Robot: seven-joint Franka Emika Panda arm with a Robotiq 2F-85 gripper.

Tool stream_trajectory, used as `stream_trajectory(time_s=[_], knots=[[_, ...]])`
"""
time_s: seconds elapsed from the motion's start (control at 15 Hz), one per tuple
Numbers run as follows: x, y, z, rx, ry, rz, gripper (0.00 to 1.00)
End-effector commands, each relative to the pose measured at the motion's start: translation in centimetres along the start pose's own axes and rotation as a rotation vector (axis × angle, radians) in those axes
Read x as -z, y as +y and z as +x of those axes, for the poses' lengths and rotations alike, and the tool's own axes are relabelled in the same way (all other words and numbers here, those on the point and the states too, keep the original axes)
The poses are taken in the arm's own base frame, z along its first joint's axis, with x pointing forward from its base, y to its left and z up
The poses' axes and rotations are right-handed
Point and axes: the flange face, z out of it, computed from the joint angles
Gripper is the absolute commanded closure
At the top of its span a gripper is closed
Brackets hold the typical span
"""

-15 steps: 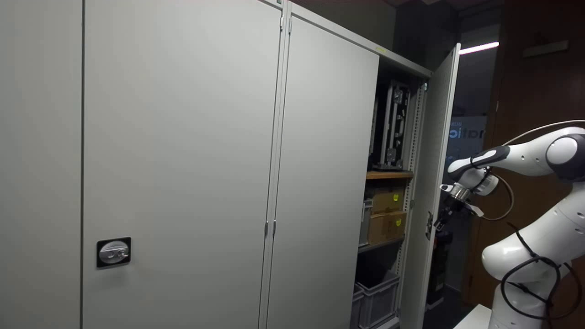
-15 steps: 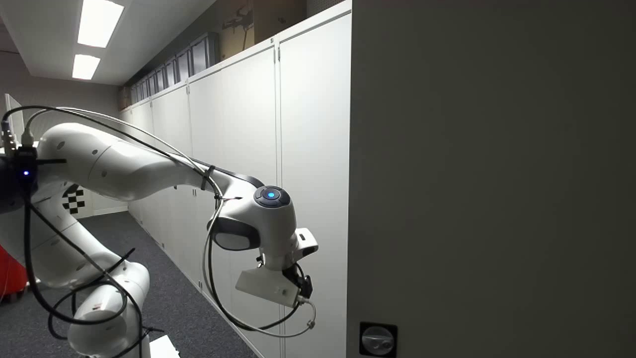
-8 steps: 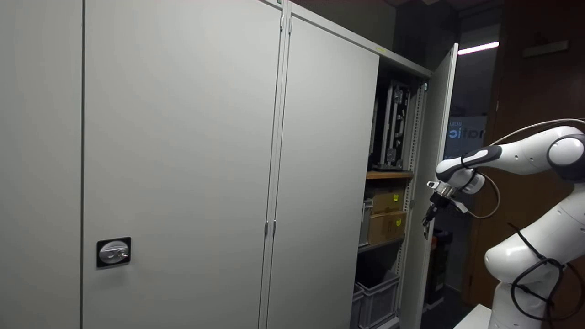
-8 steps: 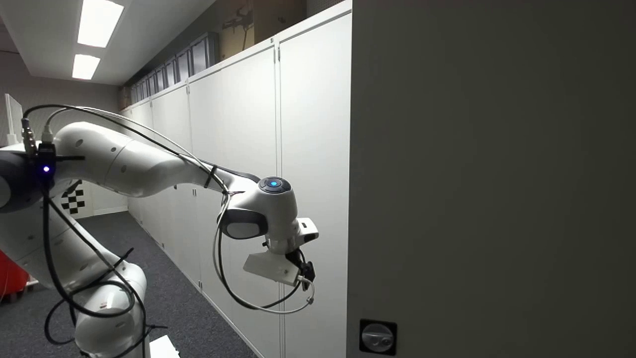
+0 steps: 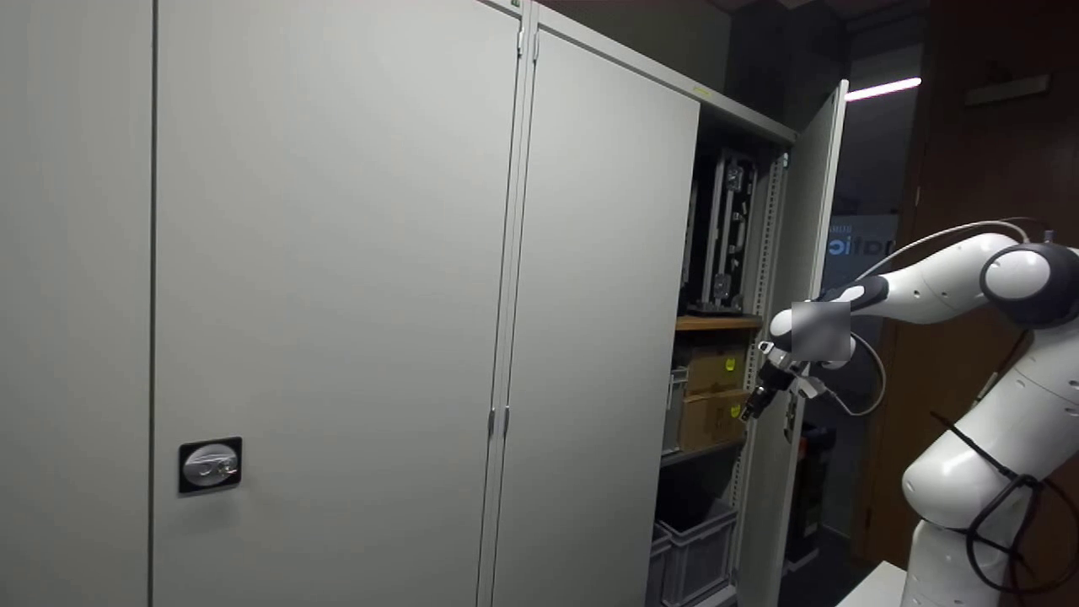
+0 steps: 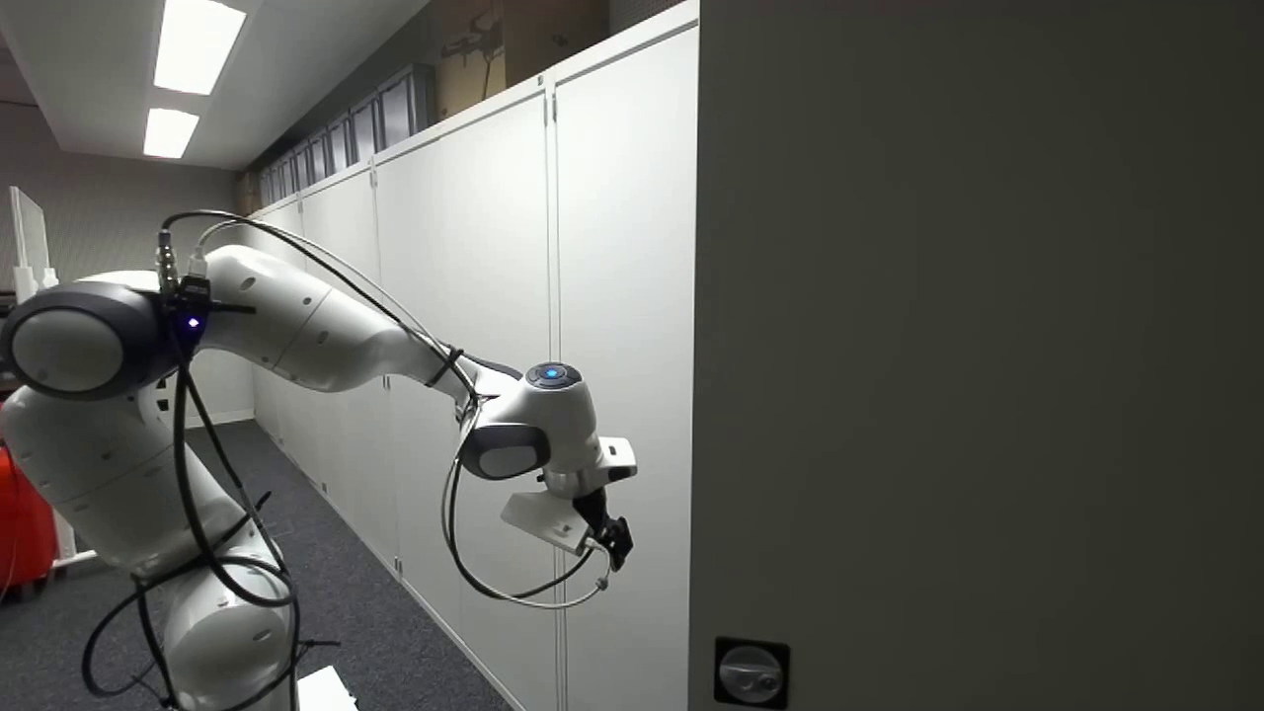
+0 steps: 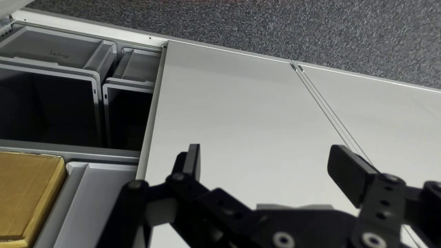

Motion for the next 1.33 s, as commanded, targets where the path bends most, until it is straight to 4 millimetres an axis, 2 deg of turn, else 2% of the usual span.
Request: stream_trajectory(time_s=[0.0, 0.6, 1.0, 1.27], knots=[[-2.5, -0.7, 2.3, -0.111, 0.025, -0.012, 0.0], [-6.6, -2.0, 4.7, -0.312, 0.188, -0.134, 0.0], [-8.4, -1.9, 5.7, -0.421, 0.302, -0.242, 0.0], [-9.5, -1.0, 6.2, -0.52, 0.397, -0.311, 0.0]])
